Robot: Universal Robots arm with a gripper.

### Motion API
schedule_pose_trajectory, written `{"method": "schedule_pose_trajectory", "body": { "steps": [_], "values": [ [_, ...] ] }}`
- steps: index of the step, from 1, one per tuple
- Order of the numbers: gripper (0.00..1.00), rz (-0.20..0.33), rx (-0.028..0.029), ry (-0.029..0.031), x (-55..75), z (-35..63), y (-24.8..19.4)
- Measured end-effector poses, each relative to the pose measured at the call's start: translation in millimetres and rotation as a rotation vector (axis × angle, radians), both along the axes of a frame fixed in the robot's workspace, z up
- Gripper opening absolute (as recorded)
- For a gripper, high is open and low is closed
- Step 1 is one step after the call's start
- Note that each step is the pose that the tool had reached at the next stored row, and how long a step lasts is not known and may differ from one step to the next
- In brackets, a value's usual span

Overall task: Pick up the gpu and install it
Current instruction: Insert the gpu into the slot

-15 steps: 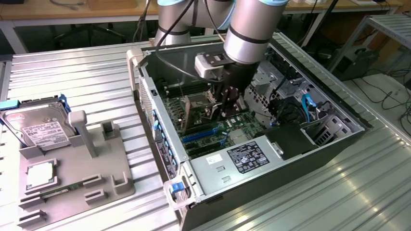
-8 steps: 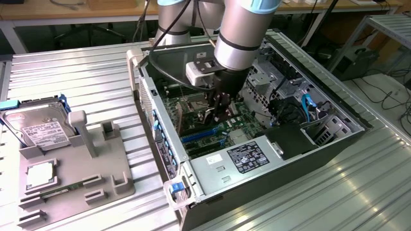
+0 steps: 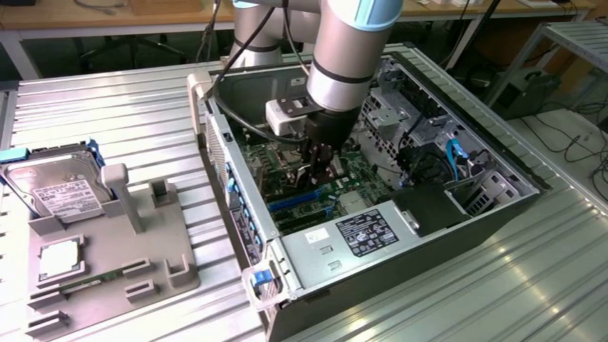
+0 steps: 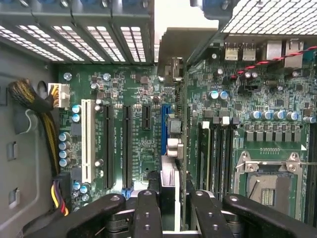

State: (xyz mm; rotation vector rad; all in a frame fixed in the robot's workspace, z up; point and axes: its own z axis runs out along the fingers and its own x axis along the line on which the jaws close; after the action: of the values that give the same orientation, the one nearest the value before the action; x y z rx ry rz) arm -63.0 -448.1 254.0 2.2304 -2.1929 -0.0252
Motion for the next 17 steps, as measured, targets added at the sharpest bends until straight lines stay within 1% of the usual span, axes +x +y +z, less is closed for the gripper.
{"method": "schedule_pose_trajectory", "body": {
  "steps": [5, 9, 10, 11, 12, 15, 16, 17],
  "values": [
    [0.28, 0.0, 0.0002, 0.0001, -1.0, -2.3, -1.0],
    [0.28, 0.0, 0.0, 0.0005, -4.4, -3.5, -1.1],
    [0.28, 0.0, 0.0, 0.0023, -4.5, -3.9, -1.3],
    [0.28, 0.0, -0.0001, 0.0055, -4.5, -4.4, -1.7],
    [0.28, 0.0, 0.0001, 0.0106, -4.6, -5.2, -2.1],
    [0.28, 0.0, 0.0002, 0.0304, -4.5, -6.9, -2.8],
    [0.28, 0.0, -0.0001, 0.0327, -4.6, -7.1, -2.8],
    [0.28, 0.0, -0.0003, 0.0329, -4.6, -7.2, -2.9]
  ]
}}
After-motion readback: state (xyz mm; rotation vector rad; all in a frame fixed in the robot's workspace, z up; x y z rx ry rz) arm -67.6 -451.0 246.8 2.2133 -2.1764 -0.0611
